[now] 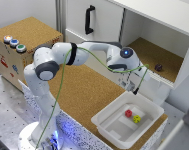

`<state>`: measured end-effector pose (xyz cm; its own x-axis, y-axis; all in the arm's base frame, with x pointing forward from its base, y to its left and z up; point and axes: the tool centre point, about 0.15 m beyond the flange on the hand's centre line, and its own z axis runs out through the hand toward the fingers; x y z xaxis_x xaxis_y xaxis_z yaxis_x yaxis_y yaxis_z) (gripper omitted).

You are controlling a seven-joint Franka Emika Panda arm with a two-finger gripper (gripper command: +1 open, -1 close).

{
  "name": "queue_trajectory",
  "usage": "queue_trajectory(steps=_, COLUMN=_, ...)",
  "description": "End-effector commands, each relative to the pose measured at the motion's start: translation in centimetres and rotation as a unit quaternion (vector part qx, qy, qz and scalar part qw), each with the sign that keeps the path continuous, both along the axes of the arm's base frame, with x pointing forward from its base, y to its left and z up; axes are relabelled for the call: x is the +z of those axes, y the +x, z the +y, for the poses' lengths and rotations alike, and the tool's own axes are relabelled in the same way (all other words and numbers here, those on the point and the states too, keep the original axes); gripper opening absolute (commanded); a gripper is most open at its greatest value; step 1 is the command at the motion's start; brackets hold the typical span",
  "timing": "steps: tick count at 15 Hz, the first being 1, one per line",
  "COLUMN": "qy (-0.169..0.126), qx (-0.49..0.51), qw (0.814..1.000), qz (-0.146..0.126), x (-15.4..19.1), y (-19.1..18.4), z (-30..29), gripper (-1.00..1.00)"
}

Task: Go towards the purple block and lift it

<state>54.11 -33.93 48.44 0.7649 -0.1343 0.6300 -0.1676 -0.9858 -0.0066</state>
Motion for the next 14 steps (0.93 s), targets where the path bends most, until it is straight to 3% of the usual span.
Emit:
queue_trajectory(steps=1, qy=0.02, qx=-0.001, qw=0.999, qz=0.038, x=2.5, y=6.5, z=-2.1, gripper=1.0)
queue_trajectory(steps=2, qy=0.026, qx=-0.001, qw=0.998, qz=0.058, x=1.9, y=7.5, z=-2.5, gripper=1.0)
queue_trajectory(steps=4, qy=0.038, qx=-0.009, qw=0.997, qz=0.067, x=1.1, y=9.2, z=-3.4, gripper=1.0)
queue_trajectory(steps=10, qy=0.026, qx=0.007, qw=0.997, qz=0.066, x=1.0, y=12.5, z=-4.8, gripper=1.0)
queue_trajectory(steps=14, qy=0.025, qx=0.016, qw=0.996, qz=0.081, x=0.0, y=13.1, z=-5.7, gripper=1.0)
